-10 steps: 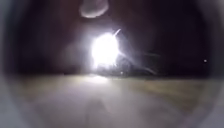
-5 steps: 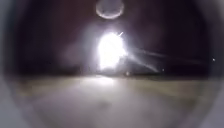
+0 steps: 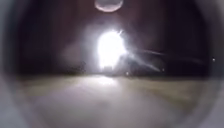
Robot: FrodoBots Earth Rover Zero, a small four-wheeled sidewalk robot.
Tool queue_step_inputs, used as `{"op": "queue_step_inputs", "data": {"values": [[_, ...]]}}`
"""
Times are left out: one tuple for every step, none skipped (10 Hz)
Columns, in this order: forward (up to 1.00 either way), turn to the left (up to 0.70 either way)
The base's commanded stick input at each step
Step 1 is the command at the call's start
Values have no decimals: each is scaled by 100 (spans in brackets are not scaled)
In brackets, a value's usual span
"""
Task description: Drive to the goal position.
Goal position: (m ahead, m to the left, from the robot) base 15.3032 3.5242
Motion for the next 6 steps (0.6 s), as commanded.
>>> {"op": "queue_step_inputs", "data": {"values": [[100, 0], [100, 0], [100, 0], [100, 0], [100, 0], [100, 0]]}}
